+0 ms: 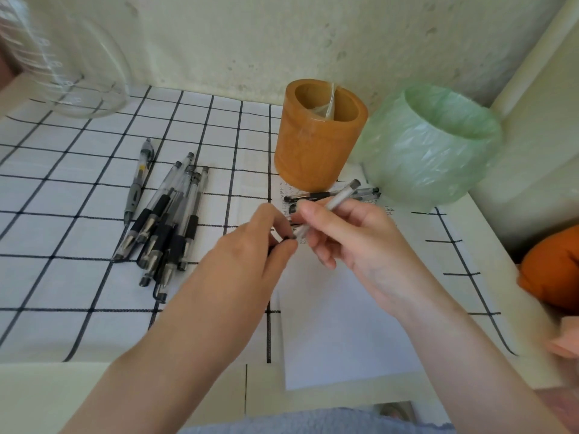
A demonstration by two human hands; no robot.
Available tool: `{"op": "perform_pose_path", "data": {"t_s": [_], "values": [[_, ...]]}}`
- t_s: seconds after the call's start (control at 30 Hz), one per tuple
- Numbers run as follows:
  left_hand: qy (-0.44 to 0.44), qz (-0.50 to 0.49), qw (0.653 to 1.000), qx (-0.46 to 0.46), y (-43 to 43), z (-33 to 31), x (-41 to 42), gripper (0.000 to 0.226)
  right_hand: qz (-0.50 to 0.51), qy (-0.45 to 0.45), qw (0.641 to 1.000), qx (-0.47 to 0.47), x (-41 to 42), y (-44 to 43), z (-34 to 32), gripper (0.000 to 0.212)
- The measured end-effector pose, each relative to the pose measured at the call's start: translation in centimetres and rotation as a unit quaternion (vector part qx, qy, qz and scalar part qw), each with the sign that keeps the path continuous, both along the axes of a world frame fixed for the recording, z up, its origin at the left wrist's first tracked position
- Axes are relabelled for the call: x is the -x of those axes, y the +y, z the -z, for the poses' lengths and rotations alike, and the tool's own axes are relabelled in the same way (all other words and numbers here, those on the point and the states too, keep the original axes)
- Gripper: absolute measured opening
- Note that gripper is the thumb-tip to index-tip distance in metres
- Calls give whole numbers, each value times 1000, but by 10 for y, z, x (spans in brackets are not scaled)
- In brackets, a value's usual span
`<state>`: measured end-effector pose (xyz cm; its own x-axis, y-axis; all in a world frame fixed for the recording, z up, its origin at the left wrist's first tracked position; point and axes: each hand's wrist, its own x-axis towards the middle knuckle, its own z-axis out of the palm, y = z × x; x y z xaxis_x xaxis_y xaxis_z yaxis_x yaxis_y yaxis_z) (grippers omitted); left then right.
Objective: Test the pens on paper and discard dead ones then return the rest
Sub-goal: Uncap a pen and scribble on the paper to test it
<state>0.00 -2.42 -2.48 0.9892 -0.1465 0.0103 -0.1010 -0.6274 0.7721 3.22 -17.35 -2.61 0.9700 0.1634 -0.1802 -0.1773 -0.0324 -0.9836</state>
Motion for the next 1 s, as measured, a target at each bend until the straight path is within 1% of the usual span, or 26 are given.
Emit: {"op": "perform_pose_path", "data": {"t_s": [0.13,0.3,0.43,0.53,0.63,0.7,0.77,0.83,0.9,0.93,1.0], "values": [[25,1,1000,6,0,-1,0,14,6,-25,1000,-16,0,-1,-2,28],[16,1,1000,14,0,-5,0,24,6,-37,999,-23,1,-2,-4,28],[-6,-10,1000,16,-1,-9,0,23,13,-44,997,-59,1,-4,-11,24],[13,-22,999,34,-2,-6,0,24,65,-38,994,-73,0,-7,-9,24],[47,-58,997,32,3,-1,-5,17,140,-3,985,-104,-5,-20,-9,26],[45,-63,997,18,8,1,-7,27,162,18,980,-118,-7,-28,-10,22],[45,-49,998,6,9,3,-9,32,160,26,980,-112,-9,-31,-6,13],[56,-40,998,6,8,3,-8,30,154,28,981,-110,-9,-29,-2,21],[67,-32,997,2,7,3,-8,26,170,34,978,-118,-10,-28,3,27],[76,-29,997,1,7,3,-7,23,180,37,975,-123,-11,-28,5,27],[88,-18,996,-3,7,2,-6,18,185,37,976,-109,-12,-27,8,15]]}}
